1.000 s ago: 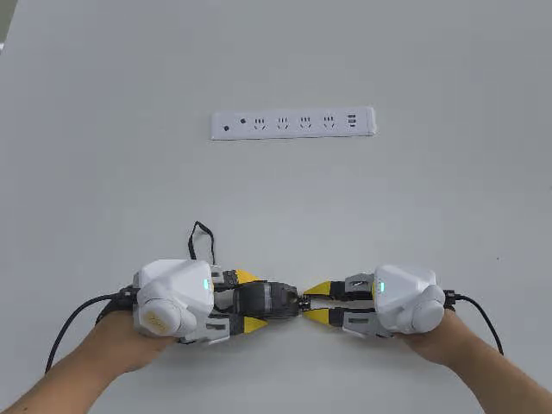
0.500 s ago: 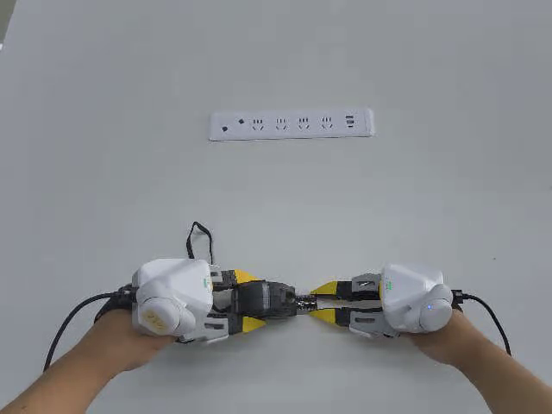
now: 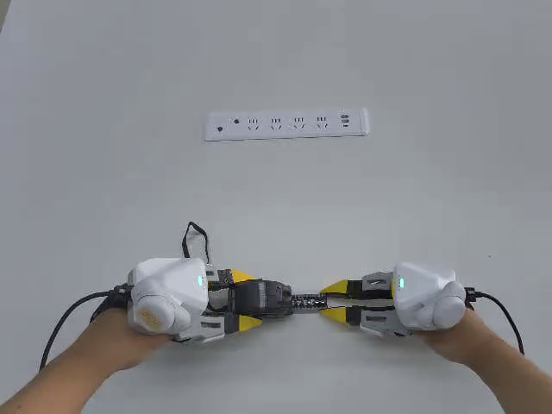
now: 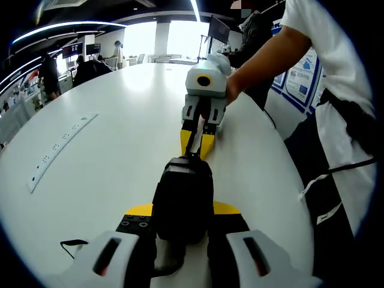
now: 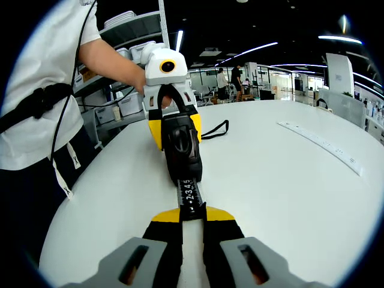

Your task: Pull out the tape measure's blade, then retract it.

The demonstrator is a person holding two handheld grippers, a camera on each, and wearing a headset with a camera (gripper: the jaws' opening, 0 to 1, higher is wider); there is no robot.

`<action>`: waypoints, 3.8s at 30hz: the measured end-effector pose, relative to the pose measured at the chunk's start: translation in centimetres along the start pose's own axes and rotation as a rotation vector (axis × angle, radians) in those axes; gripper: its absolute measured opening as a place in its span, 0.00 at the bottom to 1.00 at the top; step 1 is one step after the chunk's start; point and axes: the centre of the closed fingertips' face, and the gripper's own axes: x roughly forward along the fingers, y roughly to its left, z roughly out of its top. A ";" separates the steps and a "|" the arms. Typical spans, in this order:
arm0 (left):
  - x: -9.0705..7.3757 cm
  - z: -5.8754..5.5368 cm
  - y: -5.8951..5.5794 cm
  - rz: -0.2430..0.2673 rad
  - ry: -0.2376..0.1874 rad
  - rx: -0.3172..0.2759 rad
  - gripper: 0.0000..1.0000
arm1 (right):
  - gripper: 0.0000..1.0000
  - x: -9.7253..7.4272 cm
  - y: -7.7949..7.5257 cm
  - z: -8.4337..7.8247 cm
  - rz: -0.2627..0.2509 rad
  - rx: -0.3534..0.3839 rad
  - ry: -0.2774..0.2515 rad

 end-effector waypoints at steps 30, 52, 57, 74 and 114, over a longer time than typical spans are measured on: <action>0.1 0.3 0.0 -0.007 0.003 0.001 0.28 | 0.09 -4.8 -1.2 -2.8 -0.025 0.033 0.027; 0.2 0.3 -0.1 -0.006 0.003 -0.002 0.28 | 0.09 -7.2 -1.8 -3.9 -0.042 0.063 0.008; 0.2 0.2 0.0 -0.006 0.003 -0.003 0.28 | 0.09 -7.6 -1.8 -4.0 -0.036 0.065 0.004; 0.2 0.3 -0.1 -0.010 0.003 -0.004 0.28 | 0.09 -9.2 -2.1 -4.6 -0.031 0.074 0.006; 0.1 0.5 -0.1 -0.015 0.003 -0.008 0.28 | 0.08 -14.4 -2.7 -6.5 -0.072 0.132 0.024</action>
